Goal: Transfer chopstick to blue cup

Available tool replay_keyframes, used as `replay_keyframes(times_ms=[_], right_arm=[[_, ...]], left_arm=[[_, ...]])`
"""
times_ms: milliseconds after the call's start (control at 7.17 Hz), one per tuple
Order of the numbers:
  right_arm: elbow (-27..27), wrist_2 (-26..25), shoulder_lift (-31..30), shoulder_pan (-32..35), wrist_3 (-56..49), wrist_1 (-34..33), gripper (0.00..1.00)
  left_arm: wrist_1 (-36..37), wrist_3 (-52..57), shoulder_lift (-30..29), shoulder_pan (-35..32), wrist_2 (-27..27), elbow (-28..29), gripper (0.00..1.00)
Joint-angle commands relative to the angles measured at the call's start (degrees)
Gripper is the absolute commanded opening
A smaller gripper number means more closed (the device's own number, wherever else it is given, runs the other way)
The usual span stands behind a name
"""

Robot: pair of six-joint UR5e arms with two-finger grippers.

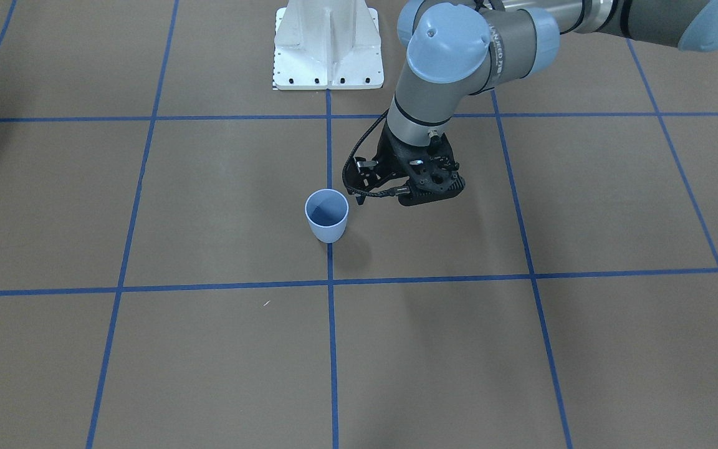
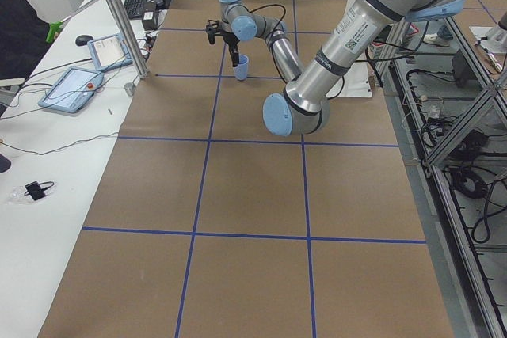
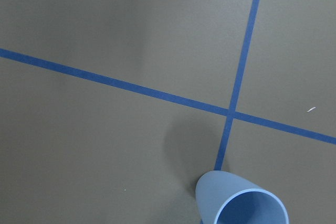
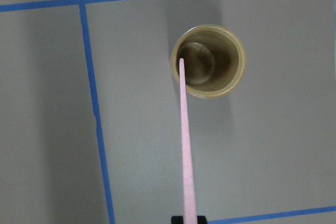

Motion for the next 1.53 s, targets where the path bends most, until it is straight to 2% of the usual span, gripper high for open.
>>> replay_keyframes(times_ms=[0, 139, 279, 418, 558, 697, 836, 976, 1115, 1255, 1394], right_arm=[[7.3, -0.2, 0.6, 2.6, -0.2, -7.7, 0.0], [8.2, -0.1, 1.8, 2.8, -0.2, -7.8, 0.0], [7.8, 0.4, 6.1, 2.6, 0.3, -8.6, 0.0], [7.8, 1.9, 11.2, 0.3, 1.5, -12.1, 0.0], [7.5, 5.6, 19.0, -2.9, 6.4, -18.3, 0.0], [7.9, 6.2, 25.8, -7.3, 14.2, -20.6, 0.0], [7.9, 9.1, 30.7, -12.2, 23.1, -20.4, 0.0], [8.1, 10.5, 35.9, -17.3, 34.2, -19.8, 0.0], [8.1, 10.5, 40.8, -22.8, 42.6, -19.0, 0.0], [7.8, 10.1, 44.2, -29.0, 52.9, -14.6, 0.0], [7.8, 10.0, 45.0, -33.7, 61.6, -7.6, 0.0]], left_arm=[[0.0, 0.0, 0.6, -0.3, 0.0, -0.9, 0.98], [-0.1, 0.2, 2.5, -0.4, -0.1, -3.0, 0.98], [0.0, 5.8, 4.4, -2.4, -0.1, -5.3, 0.98], [0.1, 13.1, 7.2, -5.0, -0.3, -7.1, 0.98], [0.2, 19.4, 9.0, -8.0, -0.4, -7.4, 0.98], [0.2, 20.6, 11.0, -11.3, -1.4, -7.1, 0.98], [-0.2, 23.5, 13.8, -15.5, -3.5, -6.9, 0.98], [0.2, 33.1, 15.8, -19.1, -4.0, -6.1, 0.98], [0.1, 37.0, 18.2, -22.9, -4.7, -4.4, 0.98], [0.0, 40.3, 18.3, -26.9, -6.9, -1.8, 0.98], [0.1, 47.8, 18.8, -31.4, -11.1, 0.9, 0.98]])
